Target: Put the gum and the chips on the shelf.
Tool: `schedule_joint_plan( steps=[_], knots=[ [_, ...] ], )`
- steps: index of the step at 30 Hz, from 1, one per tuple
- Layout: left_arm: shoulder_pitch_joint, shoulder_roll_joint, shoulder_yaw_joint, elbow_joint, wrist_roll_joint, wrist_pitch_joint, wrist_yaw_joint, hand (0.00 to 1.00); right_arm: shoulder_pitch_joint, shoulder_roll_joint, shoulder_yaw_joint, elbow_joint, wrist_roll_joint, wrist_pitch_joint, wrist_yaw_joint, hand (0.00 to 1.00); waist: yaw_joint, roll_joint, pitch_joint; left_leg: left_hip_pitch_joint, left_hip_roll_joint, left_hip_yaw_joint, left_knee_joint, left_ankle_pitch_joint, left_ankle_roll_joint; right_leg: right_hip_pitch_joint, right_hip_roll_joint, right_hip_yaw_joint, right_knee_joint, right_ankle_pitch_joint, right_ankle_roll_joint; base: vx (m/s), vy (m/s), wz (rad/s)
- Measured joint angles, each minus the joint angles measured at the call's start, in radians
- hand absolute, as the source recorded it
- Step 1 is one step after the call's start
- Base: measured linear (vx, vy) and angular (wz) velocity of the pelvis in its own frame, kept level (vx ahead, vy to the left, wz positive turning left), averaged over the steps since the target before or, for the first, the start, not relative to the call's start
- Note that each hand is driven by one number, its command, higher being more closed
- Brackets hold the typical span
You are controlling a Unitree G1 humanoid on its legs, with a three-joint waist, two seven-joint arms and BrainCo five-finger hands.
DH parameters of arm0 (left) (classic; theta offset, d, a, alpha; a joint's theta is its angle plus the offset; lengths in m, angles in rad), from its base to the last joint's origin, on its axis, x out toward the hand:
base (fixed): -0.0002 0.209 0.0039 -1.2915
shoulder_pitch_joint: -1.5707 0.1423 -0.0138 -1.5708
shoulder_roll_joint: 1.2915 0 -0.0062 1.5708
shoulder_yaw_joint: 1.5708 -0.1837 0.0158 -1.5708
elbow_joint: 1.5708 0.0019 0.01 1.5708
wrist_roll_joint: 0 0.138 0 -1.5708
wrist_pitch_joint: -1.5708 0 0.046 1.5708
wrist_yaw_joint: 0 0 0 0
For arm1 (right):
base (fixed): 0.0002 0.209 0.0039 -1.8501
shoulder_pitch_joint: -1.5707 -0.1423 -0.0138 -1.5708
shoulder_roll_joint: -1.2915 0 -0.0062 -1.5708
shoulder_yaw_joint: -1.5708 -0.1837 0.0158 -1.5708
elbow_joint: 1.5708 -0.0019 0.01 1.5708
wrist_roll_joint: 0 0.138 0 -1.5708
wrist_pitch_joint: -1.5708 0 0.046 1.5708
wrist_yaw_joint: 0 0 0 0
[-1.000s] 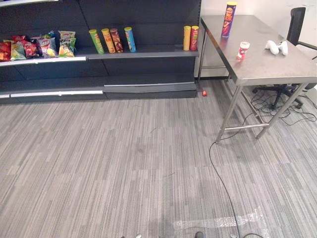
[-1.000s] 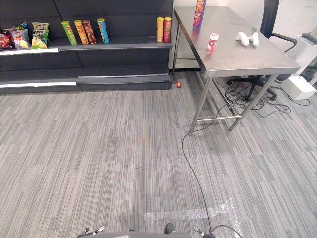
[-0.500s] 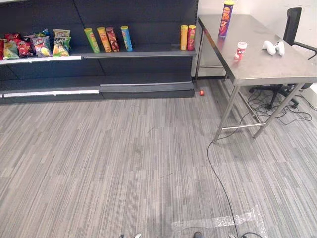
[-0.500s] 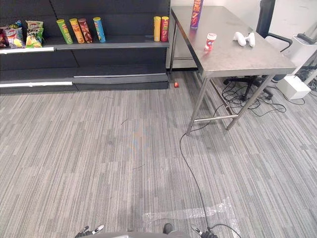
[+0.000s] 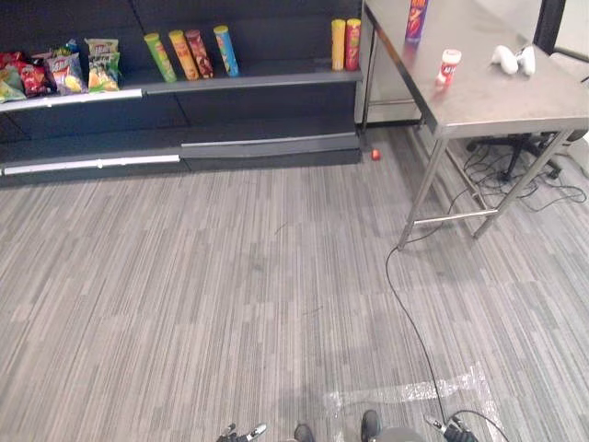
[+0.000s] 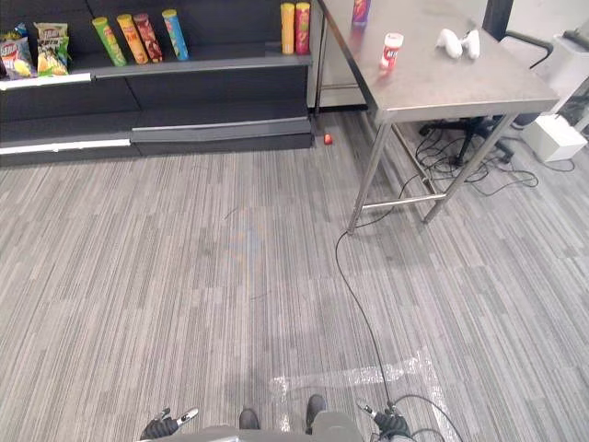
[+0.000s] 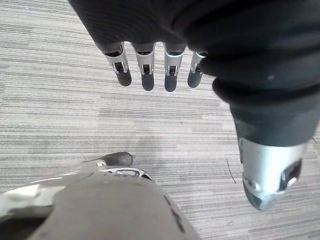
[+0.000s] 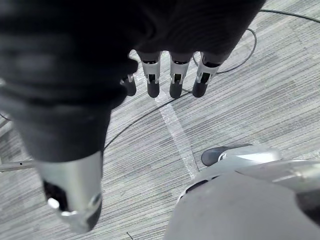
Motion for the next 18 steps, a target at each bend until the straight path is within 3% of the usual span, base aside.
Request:
schedule_joint_plan(
  steps=[1,2,3,4,7,10,12,14,16,17,18],
  knots=[
    [-0.001,0.001,0.007,-0.002,-0.025,-0.001,0.007,0.0,-0.002,0.0,0.001,-0.001,0.012,-0.008,-0.002,0.0,0.001,-0.009,0.016,-0.017,0.008,0.006,0.058,-0.025,-0.03,-0.003,-0.004,0.003,0.022,-0.026,-0.006,-0.08,-0.075,0.01],
    [-0.001,0.002,0.008,-0.003,-0.029,-0.001,0.007,0.0,-0.002,0.0,0.001,-0.002,0.012,-0.009,-0.001,0.0,0.001,-0.01,0.017,-0.022,0.009,0.007,0.068,-0.028,-0.033,-0.004,-0.004,0.003,0.025,-0.029,-0.007,-0.09,-0.106,0.12],
    [0.001,0.006,0.023,-0.012,-0.047,-0.001,0.01,0.0,-0.001,0.003,0.005,-0.005,0.016,-0.02,0.0,0.0,0.002,-0.02,0.024,-0.106,0.031,0.022,0.235,-0.06,-0.046,-0.014,-0.012,-0.004,0.05,-0.051,-0.021,-0.09,-0.131,0.26],
    [-0.001,0.005,0.034,-0.037,-0.053,-0.002,0.008,0.0,-0.001,0.001,0.014,-0.004,0.017,-0.024,0.002,0.0,0.002,-0.023,0.044,-0.209,0.062,0.021,0.448,-0.061,-0.043,-0.006,-0.017,-0.016,0.054,-0.054,-0.026,-0.07,-0.129,0.3],
    [-0.001,-0.008,0.042,-0.039,-0.129,-0.001,0.004,0.0,0.011,-0.011,0.023,-0.003,0.027,-0.022,0.006,0.0,0.002,-0.001,0.072,-0.301,0.099,0.005,0.644,-0.068,-0.031,0.04,-0.018,-0.035,0.054,-0.069,-0.026,0.0,-0.01,0.23],
    [0.005,-0.015,0.048,-0.038,-0.21,-0.002,-0.018,0.0,0.005,-0.014,0.021,-0.003,0.067,-0.02,0.022,0.0,0.003,0.003,0.075,-0.355,0.098,-0.011,0.536,-0.079,-0.021,0.043,-0.049,-0.032,0.05,-0.081,-0.01,0.1,0.108,0.08],
    [0.009,-0.022,0.06,-0.038,-0.234,-0.004,-0.025,0.0,-0.006,-0.017,0.023,-0.004,0.088,-0.02,0.033,0.0,0.003,0.006,0.078,-0.374,0.101,-0.019,0.352,-0.018,-0.022,0.036,-0.071,-0.029,0.049,-0.091,0.006,0.17,0.181,0.02],
    [0.016,-0.04,0.08,-0.04,-0.238,-0.013,-0.023,0.0,-0.012,-0.03,0.024,-0.004,0.088,-0.021,0.032,0.0,0.003,0.031,0.083,-0.391,0.133,-0.05,0.157,0.061,-0.038,0.037,-0.075,-0.019,0.048,-0.11,0.035,0.27,0.276,-0.11],
    [0.018,-0.054,0.084,-0.039,-0.24,-0.014,-0.023,0.0,-0.029,-0.052,0.043,-0.003,0.088,-0.021,0.029,0.0,0.005,0.06,0.092,-0.422,0.189,-0.063,0.113,0.079,-0.044,0.052,-0.073,0.011,0.047,-0.134,0.073,0.46,0.494,-0.38],
    [0.021,-0.052,0.087,-0.038,-0.241,-0.013,-0.024,0.0,-0.035,-0.051,0.044,0.0,0.087,-0.021,0.028,0.0,0.005,0.056,0.098,-0.417,0.191,-0.034,0.143,0.166,-0.044,0.074,-0.097,0.043,0.042,-0.152,0.1,0.42,0.455,-0.47],
    [0.02,-0.051,0.087,-0.039,-0.241,-0.013,-0.025,0.0,-0.04,-0.048,0.043,0.003,0.084,-0.021,0.029,0.0,0.007,0.047,0.093,-0.413,0.172,-0.022,0.171,0.18,-0.033,0.084,-0.122,0.054,0.032,-0.159,0.112,0.45,0.431,-0.44]
  ],
)
